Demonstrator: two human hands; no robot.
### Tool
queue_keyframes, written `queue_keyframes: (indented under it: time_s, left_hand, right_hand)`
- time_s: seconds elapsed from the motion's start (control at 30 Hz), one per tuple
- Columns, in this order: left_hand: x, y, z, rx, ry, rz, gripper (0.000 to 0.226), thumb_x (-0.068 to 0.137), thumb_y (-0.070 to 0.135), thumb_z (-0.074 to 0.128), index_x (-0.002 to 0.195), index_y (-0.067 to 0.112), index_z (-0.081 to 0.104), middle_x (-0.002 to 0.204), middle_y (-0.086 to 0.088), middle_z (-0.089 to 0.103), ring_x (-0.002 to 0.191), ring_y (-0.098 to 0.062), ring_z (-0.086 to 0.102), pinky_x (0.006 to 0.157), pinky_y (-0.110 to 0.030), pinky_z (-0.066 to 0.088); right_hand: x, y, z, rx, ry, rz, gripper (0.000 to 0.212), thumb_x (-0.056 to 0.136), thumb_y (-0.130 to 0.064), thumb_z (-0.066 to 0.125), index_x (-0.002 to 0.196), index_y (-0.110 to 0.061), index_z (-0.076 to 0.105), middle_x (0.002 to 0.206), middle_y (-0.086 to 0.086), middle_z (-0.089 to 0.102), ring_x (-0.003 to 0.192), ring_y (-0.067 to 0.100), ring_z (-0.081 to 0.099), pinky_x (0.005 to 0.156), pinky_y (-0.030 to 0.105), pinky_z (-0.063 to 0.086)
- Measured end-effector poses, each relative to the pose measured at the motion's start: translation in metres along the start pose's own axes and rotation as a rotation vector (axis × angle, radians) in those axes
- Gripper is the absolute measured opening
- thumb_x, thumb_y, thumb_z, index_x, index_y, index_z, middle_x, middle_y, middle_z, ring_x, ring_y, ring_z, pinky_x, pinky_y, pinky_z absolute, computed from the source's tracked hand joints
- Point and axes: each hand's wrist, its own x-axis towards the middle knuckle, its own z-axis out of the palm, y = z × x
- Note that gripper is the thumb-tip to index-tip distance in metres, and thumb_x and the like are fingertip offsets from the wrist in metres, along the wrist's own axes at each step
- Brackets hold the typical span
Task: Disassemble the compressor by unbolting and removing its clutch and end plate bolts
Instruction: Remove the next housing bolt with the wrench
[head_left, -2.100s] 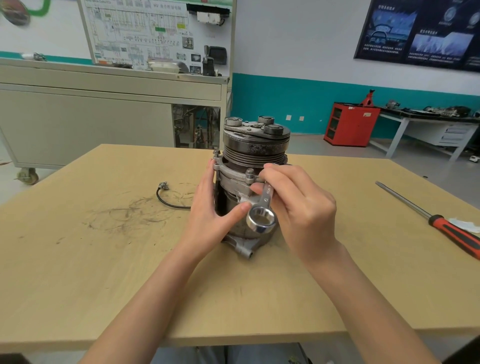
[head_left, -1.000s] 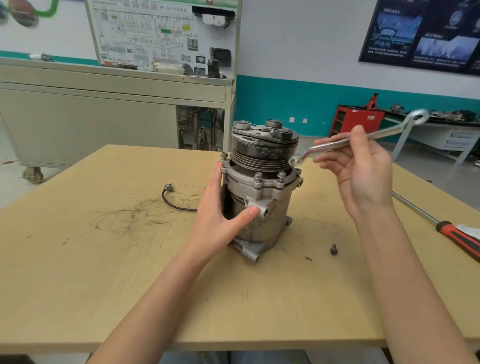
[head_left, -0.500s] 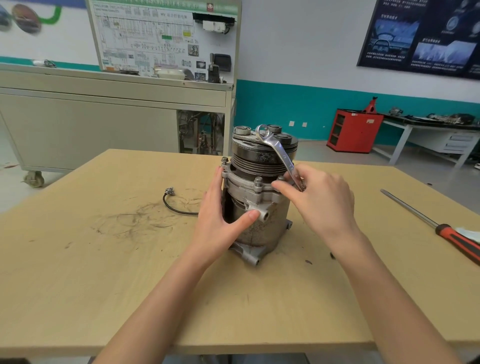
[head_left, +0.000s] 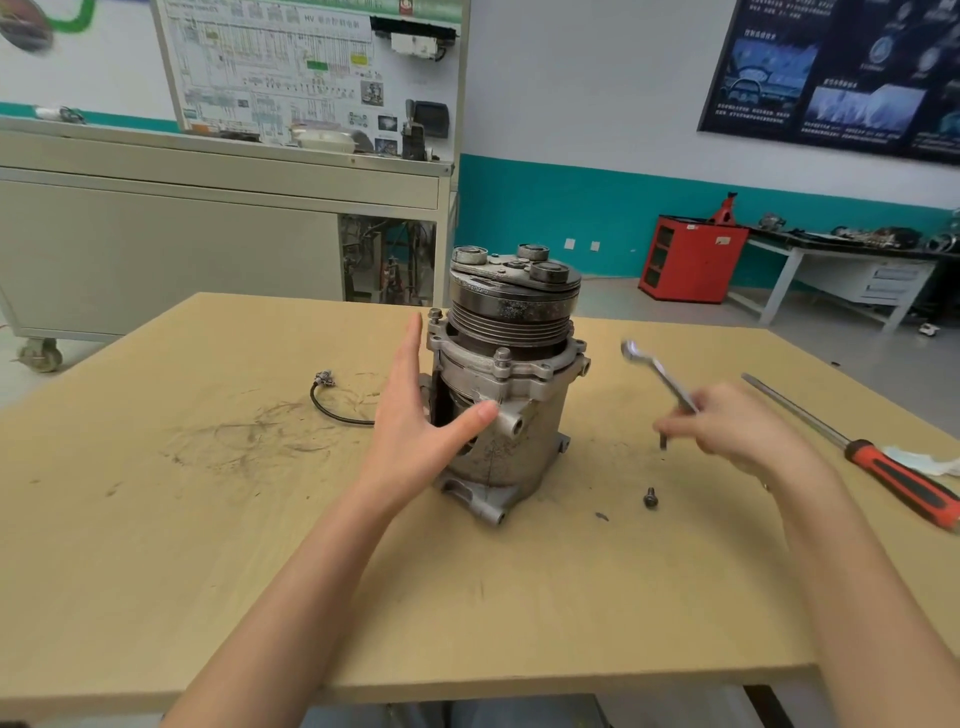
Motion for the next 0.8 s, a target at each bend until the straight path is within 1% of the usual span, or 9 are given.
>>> queue_keyframes:
  time_s: [0.1,0.23,0.33,0.4,0.5,0.57,0.67,0.73,0.8]
  left_hand:
    - [0.017,0.005,-0.006,-0.034,-0.033,-0.003,0.116,0.058,0.074,0.066,0.149,0.049,0.0,0.16,0.021,0.005,0.141,0.005,0.012,0.11,-0.029,0.02]
    - [0.045,0.011,-0.018,0.008,-0.232,0.009,0.129,0.054,0.067,0.075,0.151,0.042,-0.006,0.161,0.018,0.003,0.145,-0.004,0.015,0.116,-0.032,0.02]
    - [0.056,0.011,-0.022,0.009,-0.321,0.012,0.125,0.057,0.058,0.079,0.152,0.04,0.001,0.157,0.018,0.017,0.139,-0.004,0.026,0.115,-0.033,0.026]
    - [0.057,0.01,-0.022,0.005,-0.319,0.013,0.122,0.056,0.057,0.081,0.152,0.039,0.008,0.152,0.016,0.028,0.135,-0.004,0.034,0.113,-0.033,0.031]
    - [0.053,0.012,-0.022,0.019,-0.287,-0.006,0.123,0.053,0.062,0.083,0.153,0.032,0.016,0.15,0.009,0.035,0.134,-0.008,0.038,0.113,-0.036,0.034]
    - [0.05,0.016,-0.022,0.032,-0.269,-0.023,0.124,0.054,0.062,0.083,0.153,0.027,0.017,0.151,0.006,0.035,0.135,-0.01,0.037,0.114,-0.038,0.032]
    - [0.037,0.027,-0.017,0.084,-0.192,-0.021,0.122,0.051,0.065,0.077,0.152,0.023,0.022,0.147,0.006,0.038,0.129,-0.008,0.04,0.112,-0.037,0.036]
    - [0.025,0.034,-0.009,0.126,-0.095,-0.038,0.122,0.052,0.066,0.078,0.151,0.022,0.023,0.144,0.007,0.038,0.127,-0.007,0.041,0.111,-0.039,0.037]
    - [0.015,0.041,0.005,0.214,0.036,-0.071,0.119,0.056,0.066,0.079,0.151,0.021,0.022,0.145,0.006,0.037,0.132,-0.013,0.039,0.113,-0.047,0.033]
  right_hand:
    - [0.017,0.03,0.019,-0.129,-0.106,0.133,0.025,0.084,-0.027,0.07,0.088,-0.002,0.07,0.055,0.002,0.046,0.05,0.017,0.041,0.05,0.027,0.028]
    - [0.029,0.04,0.032,-0.12,-0.098,0.167,0.026,0.079,-0.027,0.074,0.085,-0.002,0.071,0.062,0.003,0.051,0.057,0.017,0.047,0.052,0.027,0.032]
    - [0.031,0.038,0.038,-0.133,-0.109,0.168,0.03,0.078,-0.03,0.074,0.086,-0.001,0.07,0.066,0.004,0.053,0.061,0.018,0.049,0.055,0.027,0.033]
    - [0.03,0.038,0.041,-0.151,-0.11,0.169,0.031,0.078,-0.032,0.074,0.085,-0.002,0.068,0.065,0.003,0.053,0.061,0.018,0.048,0.055,0.027,0.033]
    - [0.026,0.036,0.037,-0.132,-0.062,0.15,0.036,0.082,-0.038,0.069,0.082,-0.003,0.067,0.062,0.003,0.053,0.058,0.02,0.048,0.056,0.028,0.033]
    - [0.021,0.031,0.03,0.023,0.036,0.116,0.037,0.09,-0.041,0.059,0.075,-0.007,0.065,0.055,0.002,0.05,0.052,0.018,0.046,0.052,0.027,0.033]
    - [0.01,0.017,0.013,0.412,0.206,0.049,0.037,0.097,-0.032,0.045,0.072,-0.01,0.06,0.045,-0.002,0.047,0.049,0.016,0.039,0.05,0.029,0.029]
    - [-0.002,0.003,0.0,0.693,0.235,-0.011,0.028,0.095,-0.023,0.04,0.074,-0.011,0.055,0.042,-0.003,0.049,0.046,0.014,0.037,0.048,0.028,0.027]
    - [-0.016,-0.012,-0.009,0.955,0.207,-0.094,0.022,0.093,-0.018,0.039,0.077,-0.012,0.053,0.049,0.003,0.058,0.045,0.013,0.045,0.046,0.024,0.034]
